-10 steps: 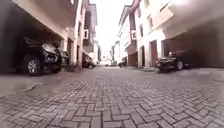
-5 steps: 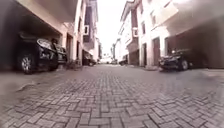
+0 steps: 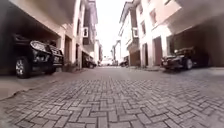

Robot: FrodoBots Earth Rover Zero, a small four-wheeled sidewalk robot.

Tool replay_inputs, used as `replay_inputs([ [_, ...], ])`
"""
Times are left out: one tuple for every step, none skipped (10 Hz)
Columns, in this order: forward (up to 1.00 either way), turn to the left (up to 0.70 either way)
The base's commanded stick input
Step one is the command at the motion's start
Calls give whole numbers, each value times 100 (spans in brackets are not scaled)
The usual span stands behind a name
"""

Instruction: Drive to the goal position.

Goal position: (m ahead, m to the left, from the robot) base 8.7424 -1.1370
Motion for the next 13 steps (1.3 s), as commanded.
replay_inputs([
  [70,0],
  [70,0],
  [70,0],
  [70,0],
  [70,0],
  [70,0],
  [70,0],
  [70,0],
  [70,0],
  [70,0],
  [70,0],
  [70,0],
  [70,0],
])
